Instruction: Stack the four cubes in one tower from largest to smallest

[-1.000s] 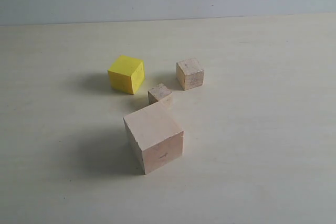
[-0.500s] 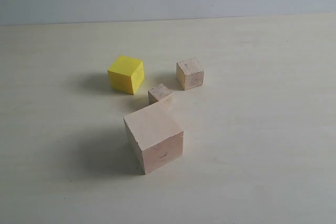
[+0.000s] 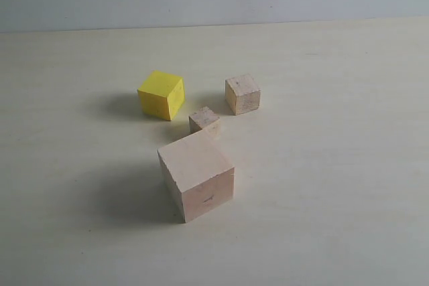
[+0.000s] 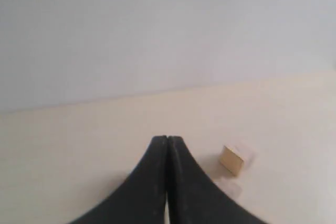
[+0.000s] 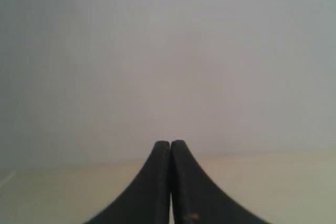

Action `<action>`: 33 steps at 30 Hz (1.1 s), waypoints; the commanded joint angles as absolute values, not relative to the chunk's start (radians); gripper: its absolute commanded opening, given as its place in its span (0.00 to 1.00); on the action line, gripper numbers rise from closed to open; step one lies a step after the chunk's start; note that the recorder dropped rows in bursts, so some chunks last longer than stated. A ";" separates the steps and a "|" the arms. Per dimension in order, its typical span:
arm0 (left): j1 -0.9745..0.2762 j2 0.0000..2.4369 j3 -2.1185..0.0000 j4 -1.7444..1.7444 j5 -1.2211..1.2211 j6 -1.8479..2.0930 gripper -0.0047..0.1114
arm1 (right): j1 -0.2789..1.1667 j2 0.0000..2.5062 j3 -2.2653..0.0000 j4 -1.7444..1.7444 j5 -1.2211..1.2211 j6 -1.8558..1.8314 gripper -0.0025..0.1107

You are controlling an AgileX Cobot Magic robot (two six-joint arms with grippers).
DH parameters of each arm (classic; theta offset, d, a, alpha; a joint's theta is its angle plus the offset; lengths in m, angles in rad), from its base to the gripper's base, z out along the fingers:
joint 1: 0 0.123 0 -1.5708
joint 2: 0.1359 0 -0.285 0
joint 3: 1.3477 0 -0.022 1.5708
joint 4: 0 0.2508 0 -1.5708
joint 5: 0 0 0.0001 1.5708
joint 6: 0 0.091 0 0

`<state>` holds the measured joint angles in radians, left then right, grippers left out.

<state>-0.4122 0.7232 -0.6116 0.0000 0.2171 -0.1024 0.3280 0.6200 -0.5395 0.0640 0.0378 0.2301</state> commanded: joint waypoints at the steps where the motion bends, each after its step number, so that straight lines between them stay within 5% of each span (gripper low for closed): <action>1: -0.580 0.855 -0.625 -0.013 0.284 -0.083 0.04 | 0.449 0.799 -0.545 0.133 0.254 0.230 0.02; 10: -0.698 0.976 -0.625 -0.038 0.317 -0.086 0.04 | 0.523 1.020 -0.545 0.225 0.442 0.228 0.02; 29: -0.698 0.977 -0.623 -0.007 0.422 -0.083 0.04 | 0.523 1.064 -0.545 0.317 0.164 0.236 0.02; 33: -0.698 0.997 -0.598 -0.008 0.468 -0.083 0.04 | 0.523 1.153 -0.545 0.435 0.295 0.160 0.13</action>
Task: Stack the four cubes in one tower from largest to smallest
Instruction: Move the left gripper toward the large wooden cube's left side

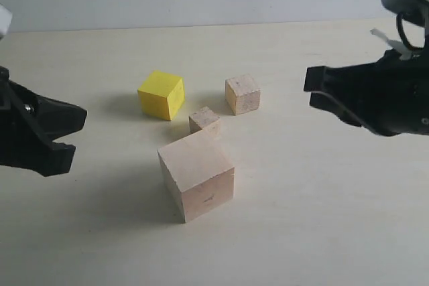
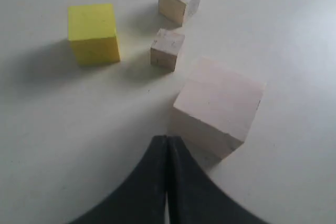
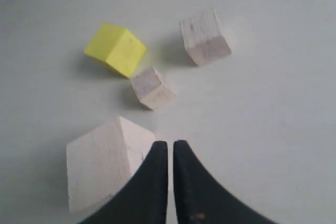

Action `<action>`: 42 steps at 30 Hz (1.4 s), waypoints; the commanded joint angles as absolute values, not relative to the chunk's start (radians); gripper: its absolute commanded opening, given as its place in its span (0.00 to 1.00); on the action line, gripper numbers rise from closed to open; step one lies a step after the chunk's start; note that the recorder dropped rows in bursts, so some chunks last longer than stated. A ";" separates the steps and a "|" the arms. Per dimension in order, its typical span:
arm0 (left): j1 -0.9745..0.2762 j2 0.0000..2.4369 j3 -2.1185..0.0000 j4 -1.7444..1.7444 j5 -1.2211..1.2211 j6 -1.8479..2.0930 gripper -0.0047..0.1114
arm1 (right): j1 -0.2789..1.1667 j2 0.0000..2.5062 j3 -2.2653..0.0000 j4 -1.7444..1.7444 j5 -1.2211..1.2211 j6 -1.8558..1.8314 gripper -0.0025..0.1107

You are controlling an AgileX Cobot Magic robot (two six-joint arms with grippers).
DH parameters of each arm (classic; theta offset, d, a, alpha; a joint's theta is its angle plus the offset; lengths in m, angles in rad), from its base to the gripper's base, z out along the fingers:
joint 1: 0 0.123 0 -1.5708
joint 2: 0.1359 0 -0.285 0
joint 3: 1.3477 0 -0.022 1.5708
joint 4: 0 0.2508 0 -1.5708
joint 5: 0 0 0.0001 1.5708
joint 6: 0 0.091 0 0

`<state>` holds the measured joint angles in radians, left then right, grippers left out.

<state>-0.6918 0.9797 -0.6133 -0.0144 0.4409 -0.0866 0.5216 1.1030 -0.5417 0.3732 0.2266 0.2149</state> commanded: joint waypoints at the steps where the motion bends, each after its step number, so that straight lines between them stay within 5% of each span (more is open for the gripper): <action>1: -0.698 1.018 -0.590 -0.008 0.470 -0.069 0.04 | 0.523 1.184 -0.545 0.460 0.313 0.150 0.17; 18: -0.698 1.398 -0.573 -0.437 0.424 0.158 0.04 | 0.523 1.235 -0.545 0.511 0.049 -0.131 0.18; 42: -0.698 1.533 -0.608 -0.654 0.369 0.300 0.04 | 0.523 1.235 -0.545 0.514 -0.100 -0.289 0.18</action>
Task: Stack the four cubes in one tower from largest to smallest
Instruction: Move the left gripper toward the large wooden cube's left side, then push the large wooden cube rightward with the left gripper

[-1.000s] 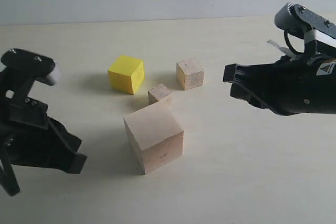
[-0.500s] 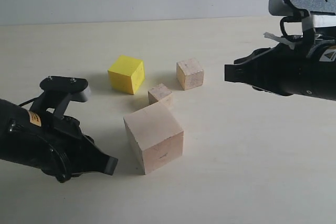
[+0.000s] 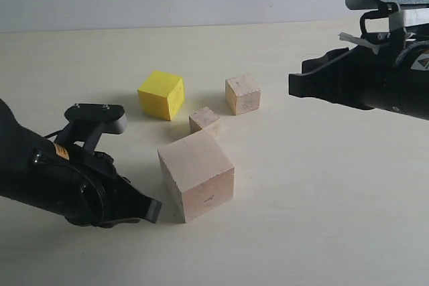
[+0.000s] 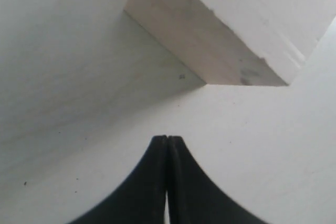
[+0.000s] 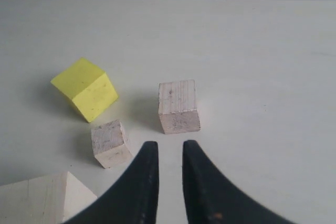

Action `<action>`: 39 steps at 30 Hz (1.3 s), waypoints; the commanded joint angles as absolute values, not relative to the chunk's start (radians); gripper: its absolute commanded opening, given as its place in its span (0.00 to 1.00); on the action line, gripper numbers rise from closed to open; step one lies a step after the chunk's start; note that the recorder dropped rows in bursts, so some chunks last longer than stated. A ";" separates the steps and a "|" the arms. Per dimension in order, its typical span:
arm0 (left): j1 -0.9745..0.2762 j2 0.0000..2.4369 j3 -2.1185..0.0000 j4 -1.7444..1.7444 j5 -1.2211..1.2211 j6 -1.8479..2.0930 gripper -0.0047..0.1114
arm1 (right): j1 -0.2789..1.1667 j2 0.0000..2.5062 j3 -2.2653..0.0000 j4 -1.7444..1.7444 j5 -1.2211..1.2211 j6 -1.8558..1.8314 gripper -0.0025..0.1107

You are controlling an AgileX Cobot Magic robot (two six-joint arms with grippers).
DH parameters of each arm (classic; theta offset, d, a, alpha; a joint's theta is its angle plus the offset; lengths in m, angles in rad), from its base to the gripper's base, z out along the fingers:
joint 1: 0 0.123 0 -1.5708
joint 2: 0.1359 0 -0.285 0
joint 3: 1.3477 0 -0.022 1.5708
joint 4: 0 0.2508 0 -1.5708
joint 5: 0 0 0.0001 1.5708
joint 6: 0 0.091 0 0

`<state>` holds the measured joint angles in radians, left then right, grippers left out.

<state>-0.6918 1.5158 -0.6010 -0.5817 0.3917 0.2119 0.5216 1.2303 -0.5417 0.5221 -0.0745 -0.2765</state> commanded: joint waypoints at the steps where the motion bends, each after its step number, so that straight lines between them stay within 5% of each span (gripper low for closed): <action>1: -0.698 1.535 -0.608 -0.685 0.362 0.331 0.04 | 0.523 1.235 -0.545 0.514 -0.102 -0.289 0.18; 13: -0.698 1.548 -0.652 -1.060 0.496 0.731 0.04 | 0.523 1.235 -0.545 0.514 -0.102 -0.289 0.18; 39: -0.698 1.688 -0.654 -1.170 0.480 0.870 0.04 | 0.523 1.235 -0.545 0.514 -0.096 -0.289 0.18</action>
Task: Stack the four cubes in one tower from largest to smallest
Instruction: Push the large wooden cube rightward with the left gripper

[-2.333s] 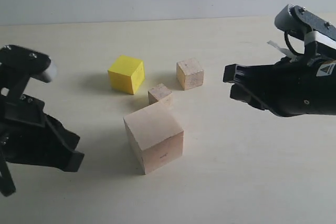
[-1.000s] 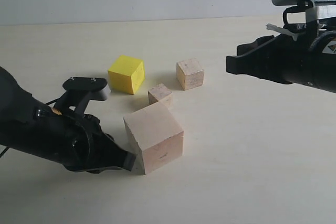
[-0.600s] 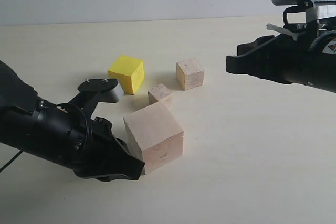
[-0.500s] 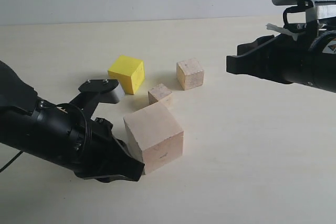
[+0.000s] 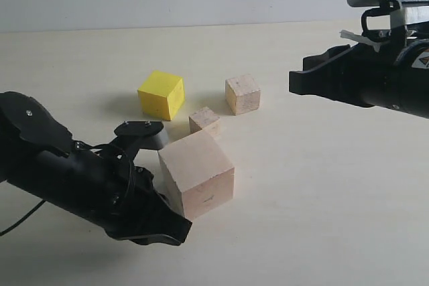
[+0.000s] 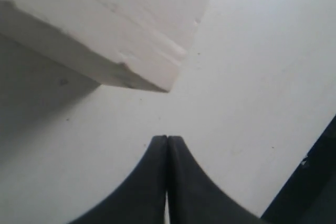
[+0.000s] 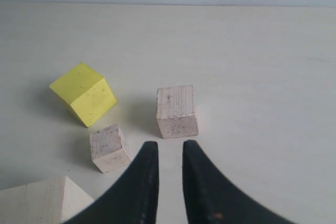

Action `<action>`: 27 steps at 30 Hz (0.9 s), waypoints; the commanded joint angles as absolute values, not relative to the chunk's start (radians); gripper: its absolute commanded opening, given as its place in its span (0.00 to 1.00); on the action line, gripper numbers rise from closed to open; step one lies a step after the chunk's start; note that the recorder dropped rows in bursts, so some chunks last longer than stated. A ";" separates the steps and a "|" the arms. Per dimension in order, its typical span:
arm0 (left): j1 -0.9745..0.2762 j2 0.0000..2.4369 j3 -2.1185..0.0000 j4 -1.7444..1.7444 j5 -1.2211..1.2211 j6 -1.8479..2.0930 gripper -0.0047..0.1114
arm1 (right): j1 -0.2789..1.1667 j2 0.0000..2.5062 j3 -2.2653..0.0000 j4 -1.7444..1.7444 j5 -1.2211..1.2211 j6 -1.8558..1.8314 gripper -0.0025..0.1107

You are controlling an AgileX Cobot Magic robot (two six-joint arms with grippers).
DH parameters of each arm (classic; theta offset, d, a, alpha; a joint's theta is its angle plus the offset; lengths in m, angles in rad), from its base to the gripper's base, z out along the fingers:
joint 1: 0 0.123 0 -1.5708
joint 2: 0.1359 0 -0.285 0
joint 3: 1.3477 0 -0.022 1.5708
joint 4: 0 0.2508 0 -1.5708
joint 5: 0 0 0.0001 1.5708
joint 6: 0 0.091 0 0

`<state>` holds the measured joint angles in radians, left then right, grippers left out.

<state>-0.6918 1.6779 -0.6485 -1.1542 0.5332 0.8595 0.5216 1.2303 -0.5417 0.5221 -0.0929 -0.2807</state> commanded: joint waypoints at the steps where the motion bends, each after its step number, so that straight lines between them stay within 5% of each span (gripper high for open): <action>1: -0.698 1.688 -0.654 -1.170 0.458 0.870 0.04 | 0.523 1.235 -0.545 0.514 -0.095 -0.289 0.18; 15: -0.698 1.688 -0.658 -1.159 0.187 0.860 0.04 | 0.523 1.235 -0.545 0.512 -0.081 -0.297 0.18; 27: -0.698 1.811 -0.816 -1.159 0.196 0.860 0.04 | 0.523 1.235 -0.545 0.512 -0.082 -0.314 0.18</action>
